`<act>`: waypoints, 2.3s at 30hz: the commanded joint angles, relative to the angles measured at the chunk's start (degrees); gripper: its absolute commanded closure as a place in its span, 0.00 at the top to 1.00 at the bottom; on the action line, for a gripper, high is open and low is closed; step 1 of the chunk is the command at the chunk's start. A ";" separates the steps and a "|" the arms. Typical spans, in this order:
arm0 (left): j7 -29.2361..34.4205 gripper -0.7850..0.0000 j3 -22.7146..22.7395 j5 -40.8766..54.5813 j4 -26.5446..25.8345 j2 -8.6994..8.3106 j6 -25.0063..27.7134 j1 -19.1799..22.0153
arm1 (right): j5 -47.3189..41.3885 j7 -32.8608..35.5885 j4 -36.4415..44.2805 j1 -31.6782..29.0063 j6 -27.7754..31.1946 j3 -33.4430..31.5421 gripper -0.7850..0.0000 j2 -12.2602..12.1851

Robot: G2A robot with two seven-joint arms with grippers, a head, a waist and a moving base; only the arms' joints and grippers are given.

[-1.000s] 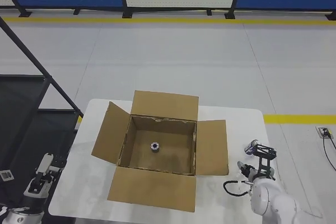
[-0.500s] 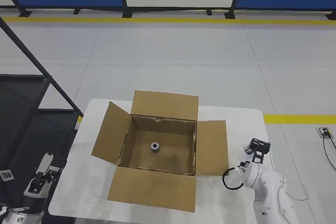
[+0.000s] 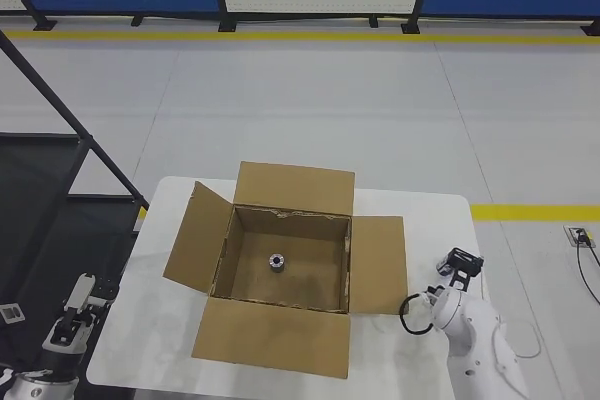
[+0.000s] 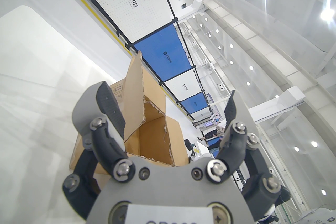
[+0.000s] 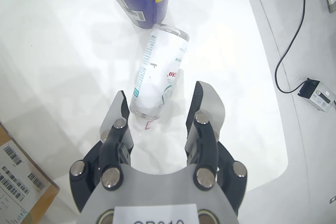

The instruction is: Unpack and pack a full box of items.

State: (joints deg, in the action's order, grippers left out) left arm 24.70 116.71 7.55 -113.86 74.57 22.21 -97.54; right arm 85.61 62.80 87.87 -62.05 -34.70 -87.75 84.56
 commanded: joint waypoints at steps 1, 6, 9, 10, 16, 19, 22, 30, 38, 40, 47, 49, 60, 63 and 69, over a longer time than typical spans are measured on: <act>0.00 1.00 0.00 0.00 0.00 0.00 0.00 0.00 | -0.29 -0.05 -0.68 0.54 -0.24 0.18 0.62 0.09; 0.00 1.00 0.00 0.00 0.00 0.00 0.00 0.00 | -1.26 -0.35 -3.13 2.05 -0.39 0.54 0.60 0.29; 0.00 1.00 0.00 0.00 0.00 0.00 0.00 0.00 | -1.82 -0.46 -4.46 2.75 -0.50 0.70 0.60 0.39; 0.00 1.00 0.00 0.00 0.00 0.00 0.00 0.00 | -1.87 -0.50 -4.83 2.94 -0.52 0.72 0.60 0.41; 0.00 1.00 0.00 0.00 0.00 0.00 0.00 0.00 | -2.53 -0.25 -6.78 3.65 -0.65 0.54 0.49 0.48; 0.00 1.00 0.00 0.00 0.00 0.00 0.00 0.00 | -3.05 -0.76 -7.18 3.61 -1.05 0.15 0.21 0.51; 0.00 1.00 0.00 0.00 0.00 0.00 0.00 0.00 | -3.54 -1.49 -6.33 2.84 -1.49 -0.50 0.00 0.48; 0.00 1.00 0.00 0.00 0.00 0.00 0.00 0.00 | -6.33 -3.94 5.63 -4.29 -3.06 -5.05 0.00 0.18; 0.00 1.00 0.00 0.00 0.00 0.00 0.00 0.00 | -8.98 -9.53 29.04 -15.59 -1.31 -6.71 0.00 0.20; 0.00 1.00 0.00 0.00 0.00 0.00 0.00 0.00 | -7.22 -10.61 34.68 -17.18 -1.47 -4.91 0.00 0.28; 0.00 1.00 0.00 0.00 0.00 0.00 0.00 0.00 | -0.77 -13.66 45.63 -16.71 6.57 7.57 0.00 0.39; 0.00 1.00 0.00 0.00 0.00 0.00 0.00 0.00 | 0.90 -12.97 45.32 -13.90 8.71 11.29 0.00 0.51; 0.00 1.00 0.00 0.00 0.00 0.00 0.00 0.00 | -0.69 -0.56 19.82 14.45 18.25 31.04 0.00 3.78; 0.00 1.00 0.00 0.00 0.00 0.00 0.00 0.00 | -5.50 3.10 8.52 22.38 20.34 34.73 0.00 5.40; 0.00 1.00 0.00 0.00 0.00 0.00 0.00 0.00 | -12.22 7.15 -9.72 31.93 24.23 40.14 0.00 8.20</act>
State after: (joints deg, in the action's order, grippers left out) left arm 24.70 116.71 7.55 -113.86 74.57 22.21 -97.54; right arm 74.41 69.64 81.81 -31.24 -10.81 -48.31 92.37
